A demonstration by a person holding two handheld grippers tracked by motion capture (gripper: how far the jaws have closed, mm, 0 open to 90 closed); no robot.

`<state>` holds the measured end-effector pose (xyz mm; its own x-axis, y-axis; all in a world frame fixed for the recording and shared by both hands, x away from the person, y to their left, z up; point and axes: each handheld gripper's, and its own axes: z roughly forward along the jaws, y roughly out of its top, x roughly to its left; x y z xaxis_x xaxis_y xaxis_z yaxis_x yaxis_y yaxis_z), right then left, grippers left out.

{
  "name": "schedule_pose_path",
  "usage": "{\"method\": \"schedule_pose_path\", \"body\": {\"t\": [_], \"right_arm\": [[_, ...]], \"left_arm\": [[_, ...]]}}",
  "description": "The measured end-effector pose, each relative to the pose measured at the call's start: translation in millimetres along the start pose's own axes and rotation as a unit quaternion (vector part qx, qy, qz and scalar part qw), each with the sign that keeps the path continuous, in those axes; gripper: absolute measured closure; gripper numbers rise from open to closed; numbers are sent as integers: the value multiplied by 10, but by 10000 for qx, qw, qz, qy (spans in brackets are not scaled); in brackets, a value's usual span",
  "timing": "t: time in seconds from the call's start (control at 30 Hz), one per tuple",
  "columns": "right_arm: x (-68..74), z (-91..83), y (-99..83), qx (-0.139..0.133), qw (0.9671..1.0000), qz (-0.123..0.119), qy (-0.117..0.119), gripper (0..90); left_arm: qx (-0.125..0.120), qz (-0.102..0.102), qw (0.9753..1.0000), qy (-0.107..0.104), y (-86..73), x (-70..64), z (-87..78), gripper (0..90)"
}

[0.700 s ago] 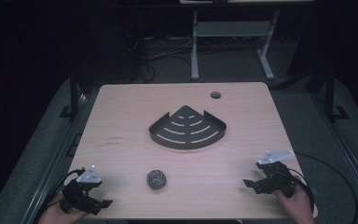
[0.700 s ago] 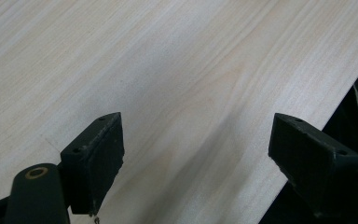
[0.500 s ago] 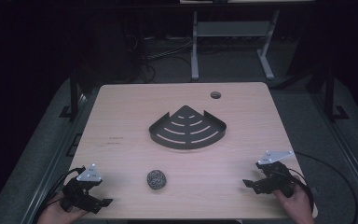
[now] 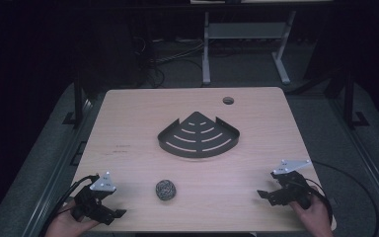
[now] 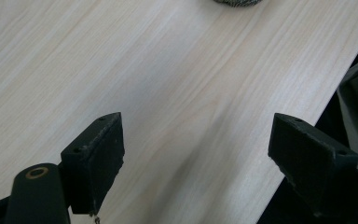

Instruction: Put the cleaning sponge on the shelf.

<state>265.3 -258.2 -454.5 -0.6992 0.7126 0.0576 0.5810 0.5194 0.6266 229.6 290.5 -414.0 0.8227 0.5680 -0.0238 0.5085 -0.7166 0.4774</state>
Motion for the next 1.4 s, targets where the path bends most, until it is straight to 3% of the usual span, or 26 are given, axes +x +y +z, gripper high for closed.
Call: {"method": "schedule_pose_path", "body": {"t": [0.37, 0.7, 1.4], "right_arm": [[15, -2, 8, 23, 10000, -26, 0, 142], [26, 12, 16, 27, 10000, -56, 23, 142], [18, 4, 21, 12, 10000, -63, 1, 142]], "left_arm": [[110, 137, 9998, -134, 110, -73, 129, 177], [119, 383, 9990, -220, 326, -106, 205, 177], [168, 567, 9977, -339, 583, -180, 334, 180]]}}
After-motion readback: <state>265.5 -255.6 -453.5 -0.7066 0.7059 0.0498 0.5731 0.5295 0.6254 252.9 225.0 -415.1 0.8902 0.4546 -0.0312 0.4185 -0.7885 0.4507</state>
